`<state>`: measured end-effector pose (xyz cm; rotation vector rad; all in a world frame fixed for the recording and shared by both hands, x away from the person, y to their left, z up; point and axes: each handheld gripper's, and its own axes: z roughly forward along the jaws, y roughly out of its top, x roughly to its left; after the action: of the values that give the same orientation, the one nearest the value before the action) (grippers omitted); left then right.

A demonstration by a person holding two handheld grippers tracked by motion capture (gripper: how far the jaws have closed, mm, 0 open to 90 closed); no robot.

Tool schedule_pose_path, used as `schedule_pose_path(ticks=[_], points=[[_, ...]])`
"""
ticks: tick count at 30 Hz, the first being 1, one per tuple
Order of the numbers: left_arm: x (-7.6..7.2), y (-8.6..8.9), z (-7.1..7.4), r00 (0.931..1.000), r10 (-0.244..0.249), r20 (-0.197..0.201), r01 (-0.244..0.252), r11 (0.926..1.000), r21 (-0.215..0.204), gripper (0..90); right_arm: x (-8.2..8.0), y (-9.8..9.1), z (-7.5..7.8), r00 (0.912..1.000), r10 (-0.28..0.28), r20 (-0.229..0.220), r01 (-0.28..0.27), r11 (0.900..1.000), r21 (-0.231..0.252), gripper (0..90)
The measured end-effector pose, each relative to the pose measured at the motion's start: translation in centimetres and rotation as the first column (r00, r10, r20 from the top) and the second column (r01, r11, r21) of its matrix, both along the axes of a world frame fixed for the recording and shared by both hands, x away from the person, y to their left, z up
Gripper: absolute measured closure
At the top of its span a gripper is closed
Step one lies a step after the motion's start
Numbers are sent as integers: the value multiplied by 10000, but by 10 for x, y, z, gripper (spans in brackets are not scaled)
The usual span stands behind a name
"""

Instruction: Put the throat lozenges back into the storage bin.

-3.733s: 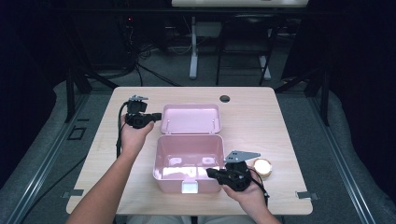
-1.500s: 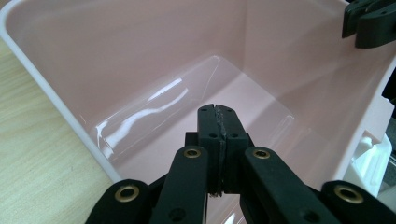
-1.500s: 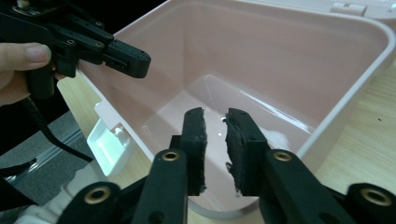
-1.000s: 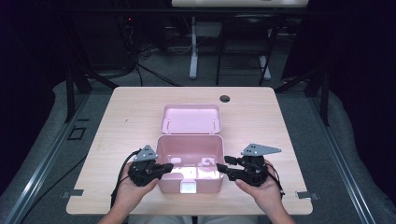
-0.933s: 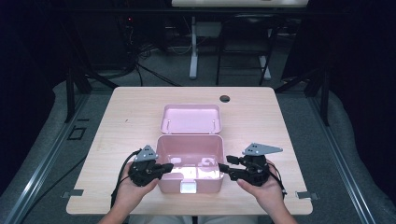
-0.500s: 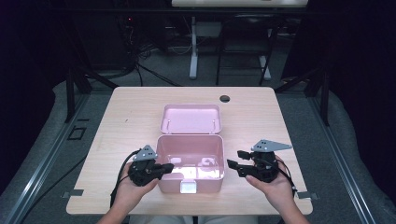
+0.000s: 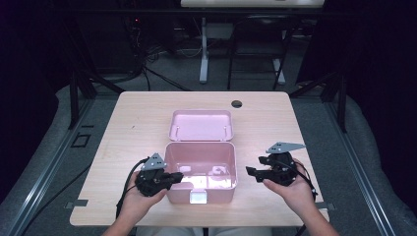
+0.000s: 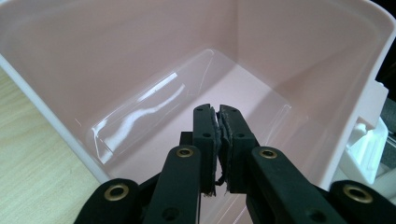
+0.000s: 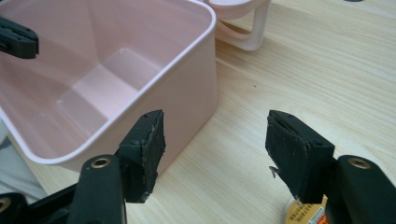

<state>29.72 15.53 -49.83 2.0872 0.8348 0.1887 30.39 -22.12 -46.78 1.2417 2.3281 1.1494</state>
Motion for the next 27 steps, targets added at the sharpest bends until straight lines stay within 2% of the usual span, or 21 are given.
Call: schedule_pose_path(ticks=[8, 11, 16, 22, 27], points=[[0, 0, 0, 10000, 10, -13, -10, 10000, 20, 853, 8, -2, 3, 9993, 51, -360, -82, 9964, -847, 358], [0, 0, 0, 10000, -52, -72, 52, 10000, -38, 850, 13, -3, 3, 9988, 185, -464, -247, 9903, -1367, 345], [0, 0, 0, 9999, -71, -73, 71, 10000, -29, 846, 23, -8, 4, 9958, -21, -911, -146, 9831, -1825, 335], [0, -1, 0, 10000, 1, -28, -1, 10000, 21, 843, 37, -14, 2, 9868, -462, -1550, 82, 9715, -2369, 322], [0, -1, 0, 10000, 44, -31, -44, 10000, 39, 841, 48, -17, -2, 9675, -941, -2349, 289, 9634, -2667, 315]])
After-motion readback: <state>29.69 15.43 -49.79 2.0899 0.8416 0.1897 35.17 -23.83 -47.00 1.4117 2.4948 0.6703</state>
